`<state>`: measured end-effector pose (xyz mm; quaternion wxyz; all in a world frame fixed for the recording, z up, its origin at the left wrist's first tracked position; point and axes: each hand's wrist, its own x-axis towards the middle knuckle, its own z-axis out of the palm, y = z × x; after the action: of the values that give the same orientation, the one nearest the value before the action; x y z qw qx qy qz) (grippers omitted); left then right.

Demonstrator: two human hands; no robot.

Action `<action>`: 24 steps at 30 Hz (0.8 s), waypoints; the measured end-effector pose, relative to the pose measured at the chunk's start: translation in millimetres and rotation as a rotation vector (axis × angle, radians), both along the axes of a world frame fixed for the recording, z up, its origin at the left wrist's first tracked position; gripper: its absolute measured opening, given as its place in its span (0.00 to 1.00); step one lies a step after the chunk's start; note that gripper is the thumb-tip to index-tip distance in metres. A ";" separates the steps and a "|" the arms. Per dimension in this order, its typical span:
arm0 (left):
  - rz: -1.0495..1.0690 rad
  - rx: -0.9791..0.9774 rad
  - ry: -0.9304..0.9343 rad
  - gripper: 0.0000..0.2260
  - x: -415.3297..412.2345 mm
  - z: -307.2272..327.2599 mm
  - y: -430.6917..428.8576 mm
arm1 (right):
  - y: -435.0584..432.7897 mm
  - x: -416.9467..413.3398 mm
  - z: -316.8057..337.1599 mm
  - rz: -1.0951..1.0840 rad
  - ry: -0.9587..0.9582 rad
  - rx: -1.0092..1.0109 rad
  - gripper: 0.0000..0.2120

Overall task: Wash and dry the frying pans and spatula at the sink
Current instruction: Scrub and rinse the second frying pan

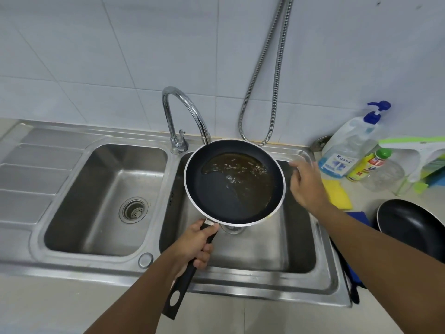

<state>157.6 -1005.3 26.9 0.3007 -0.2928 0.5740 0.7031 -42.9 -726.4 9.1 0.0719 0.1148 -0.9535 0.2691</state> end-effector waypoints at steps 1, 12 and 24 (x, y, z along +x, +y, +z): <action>-0.002 0.003 0.000 0.07 1.0 0.9 -1.2 | -12.0 0.8 11.6 0.057 0.035 -0.039 0.13; -0.046 -0.012 -0.026 0.15 6.3 -7.3 -28.5 | -208.2 -55.3 78.8 0.244 -0.716 -0.565 0.15; -0.085 0.010 -0.043 0.13 -10.6 -33.1 -48.8 | -279.4 -91.7 59.7 0.276 -1.243 -0.809 0.39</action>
<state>147.0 -1054.1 -6.1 0.3440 -0.2815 0.5758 0.6862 -134.6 -1005.7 68.7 -0.4773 0.0249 -0.6223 0.6199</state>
